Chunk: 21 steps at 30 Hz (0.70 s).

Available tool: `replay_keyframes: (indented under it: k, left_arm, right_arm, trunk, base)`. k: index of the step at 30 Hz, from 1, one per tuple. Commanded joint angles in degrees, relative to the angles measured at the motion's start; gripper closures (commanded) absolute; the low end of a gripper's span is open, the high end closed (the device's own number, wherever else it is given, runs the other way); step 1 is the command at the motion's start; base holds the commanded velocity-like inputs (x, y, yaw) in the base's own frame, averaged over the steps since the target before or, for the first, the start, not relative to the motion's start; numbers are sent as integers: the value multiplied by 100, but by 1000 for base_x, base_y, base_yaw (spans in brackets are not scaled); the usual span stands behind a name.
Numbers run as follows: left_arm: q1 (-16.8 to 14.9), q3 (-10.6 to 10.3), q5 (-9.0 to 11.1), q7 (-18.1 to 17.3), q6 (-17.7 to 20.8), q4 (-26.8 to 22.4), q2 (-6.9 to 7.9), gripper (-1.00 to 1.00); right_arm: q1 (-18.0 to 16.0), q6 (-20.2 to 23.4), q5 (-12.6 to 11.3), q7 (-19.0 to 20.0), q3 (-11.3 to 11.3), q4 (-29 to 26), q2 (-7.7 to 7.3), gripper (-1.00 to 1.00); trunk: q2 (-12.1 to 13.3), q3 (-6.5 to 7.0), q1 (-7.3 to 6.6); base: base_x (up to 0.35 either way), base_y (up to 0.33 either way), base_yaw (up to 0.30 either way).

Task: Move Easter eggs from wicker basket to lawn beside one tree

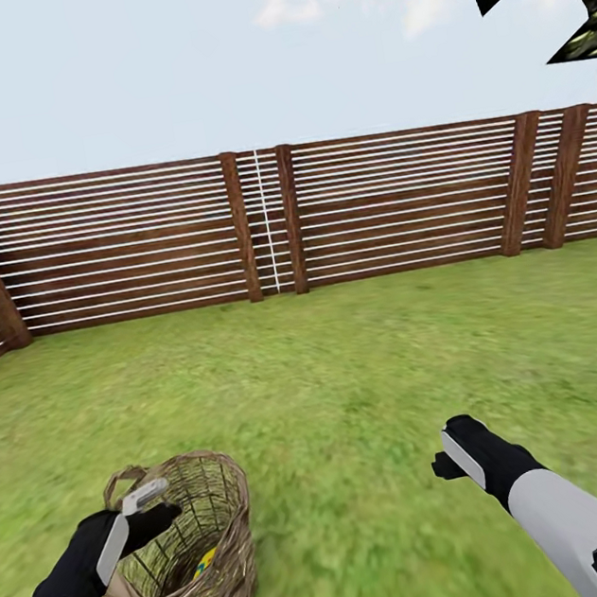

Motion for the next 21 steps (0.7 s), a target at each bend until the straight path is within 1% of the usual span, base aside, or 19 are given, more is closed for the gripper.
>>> replay_keyframes:
  k: [1, 5, 13, 14, 17, 21]
  left_arm:
    - [-4, 14, -3, -17, 30, -8, -11, -100]
    - [-4, 7, -3, 17, 19, -14, -45, -100]
    - [-4, 10, -3, 23, 18, 6, -65, -100]
    - [-4, 10, -3, 15, 18, 7, -72, -100]
    - [-4, 10, -8, 4, 7, 15, -185, -100]
    - [-4, 16, -9, 28, -26, 11, -228, -100]
  right_arm:
    - [-4, 21, -60, -43, 44, -8, -10, -100]
    - [-4, 23, -60, -44, 43, -14, -20, -100]
    - [-4, 26, -60, -43, 52, -17, -14, -100]
    - [-4, 28, -60, -43, 52, -17, -13, -100]
    - [-4, 26, -60, -46, 52, -17, -14, -100]
    - [-4, 23, -60, -44, 52, -17, -12, -100]
  trunk:
    - [-44, -25, 21]
    - [-205, -96, 109]
    - [-215, -274, 130]
    - [-217, -296, 132]
    - [-221, -362, 140]
    - [-226, -451, 150]
  base:
    - [0, 0, 0]
    - [0, 0, 0]
    - [3, 0, 0]
    - [103, 0, 0]
    - [268, 0, 0]
    - [279, 0, 0]
